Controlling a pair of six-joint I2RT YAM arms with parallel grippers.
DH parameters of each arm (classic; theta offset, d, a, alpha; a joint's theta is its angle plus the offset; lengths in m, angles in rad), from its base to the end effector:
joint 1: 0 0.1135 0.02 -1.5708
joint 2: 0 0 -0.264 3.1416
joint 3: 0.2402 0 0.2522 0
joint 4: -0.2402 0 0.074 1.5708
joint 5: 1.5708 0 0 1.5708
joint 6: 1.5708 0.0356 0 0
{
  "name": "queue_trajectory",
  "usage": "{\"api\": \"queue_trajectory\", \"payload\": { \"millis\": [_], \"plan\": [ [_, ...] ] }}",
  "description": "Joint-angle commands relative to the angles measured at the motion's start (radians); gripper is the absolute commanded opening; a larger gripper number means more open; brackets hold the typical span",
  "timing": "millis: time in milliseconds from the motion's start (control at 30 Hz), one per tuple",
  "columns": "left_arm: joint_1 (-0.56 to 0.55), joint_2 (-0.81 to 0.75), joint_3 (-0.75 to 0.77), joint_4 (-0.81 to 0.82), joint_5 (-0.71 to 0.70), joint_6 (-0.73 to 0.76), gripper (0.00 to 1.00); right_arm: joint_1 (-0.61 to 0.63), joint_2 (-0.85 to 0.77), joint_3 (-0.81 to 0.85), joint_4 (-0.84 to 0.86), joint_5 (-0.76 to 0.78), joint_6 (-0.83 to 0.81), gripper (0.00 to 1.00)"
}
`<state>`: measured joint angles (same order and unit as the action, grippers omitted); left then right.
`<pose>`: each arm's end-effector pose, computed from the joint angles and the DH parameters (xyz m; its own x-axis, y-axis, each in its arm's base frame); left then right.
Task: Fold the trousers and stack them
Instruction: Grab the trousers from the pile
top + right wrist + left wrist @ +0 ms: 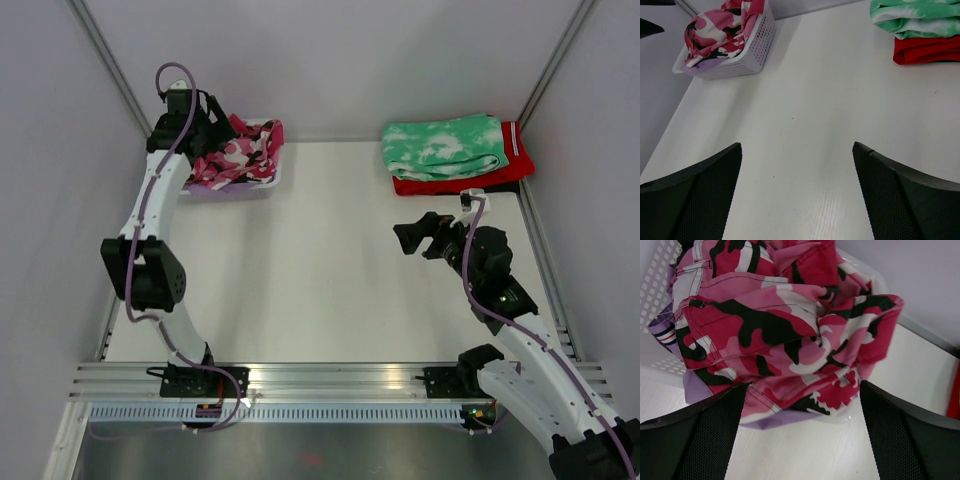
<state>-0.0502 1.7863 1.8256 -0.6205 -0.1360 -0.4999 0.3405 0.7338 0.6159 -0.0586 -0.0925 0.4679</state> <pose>0.4099 -0.0158 0.3810 -0.4508 -0.4529 -0.7692 -0.3185 0.8866 -0.3353 0.1705 0.0639 0.3018 -0.3363 0.3573 -0.8713 -0.2986 0.8370 0.4585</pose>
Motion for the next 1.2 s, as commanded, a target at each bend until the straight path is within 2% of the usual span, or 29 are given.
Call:
{"api": "queue_trajectory", "payload": {
  "millis": [0, 300, 433, 500, 533, 567, 600, 733, 800, 900, 1000, 1033, 1133, 1167],
  "plan": [
    [0.013, 0.103, 0.104, 0.014, -0.109, -0.017, 1.0, 0.003, -0.017, -0.013, 0.045, 0.023, 0.014, 0.98],
    [0.023, 0.284, 0.101, 0.179, -0.082, 0.047, 0.98, 0.002, -0.019, 0.011, 0.036, 0.051, -0.021, 0.98],
    [0.023, 0.297, 0.089, 0.225, -0.027, 0.104, 0.81, 0.003, -0.011, 0.022, 0.04, 0.054, -0.02, 0.98],
    [0.023, 0.291, 0.092, 0.241, -0.022, 0.145, 0.56, 0.003, 0.001, 0.027, 0.043, 0.057, -0.017, 0.98],
    [0.023, 0.288, 0.098, 0.242, -0.02, 0.161, 0.29, 0.002, 0.001, 0.03, 0.043, 0.057, -0.015, 0.98],
    [0.024, 0.286, 0.106, 0.24, -0.019, 0.175, 0.13, 0.003, 0.009, 0.031, 0.043, 0.057, -0.011, 0.98],
    [0.024, 0.28, 0.135, 0.216, -0.014, 0.193, 0.02, 0.003, 0.01, 0.036, 0.045, 0.06, 0.0, 0.98],
    [0.024, 0.199, 0.169, 0.182, 0.05, 0.222, 0.02, 0.003, 0.012, 0.071, 0.019, 0.071, 0.0, 0.98],
    [0.024, 0.081, 0.193, 0.174, 0.126, 0.234, 0.02, 0.003, 0.019, 0.131, -0.013, 0.111, -0.008, 0.98],
    [0.016, -0.057, 0.306, 0.092, 0.253, 0.235, 0.02, 0.002, 0.055, 0.238, -0.087, 0.227, -0.021, 0.98],
    [-0.034, -0.201, 0.354, 0.022, 0.323, 0.213, 0.02, 0.002, 0.119, 0.365, -0.205, 0.387, 0.008, 0.98],
    [-0.06, -0.238, 0.351, 0.015, 0.343, 0.213, 0.02, 0.002, 0.139, 0.398, -0.283, 0.443, 0.014, 0.98],
    [-0.25, -0.358, 0.33, -0.042, 0.332, 0.25, 0.02, 0.002, 0.232, 0.548, -0.464, 0.513, 0.041, 0.98],
    [-0.363, -0.381, 0.315, -0.06, 0.331, 0.254, 0.02, 0.002, 0.237, 0.573, -0.493, 0.551, 0.034, 0.98]
  ]
}}
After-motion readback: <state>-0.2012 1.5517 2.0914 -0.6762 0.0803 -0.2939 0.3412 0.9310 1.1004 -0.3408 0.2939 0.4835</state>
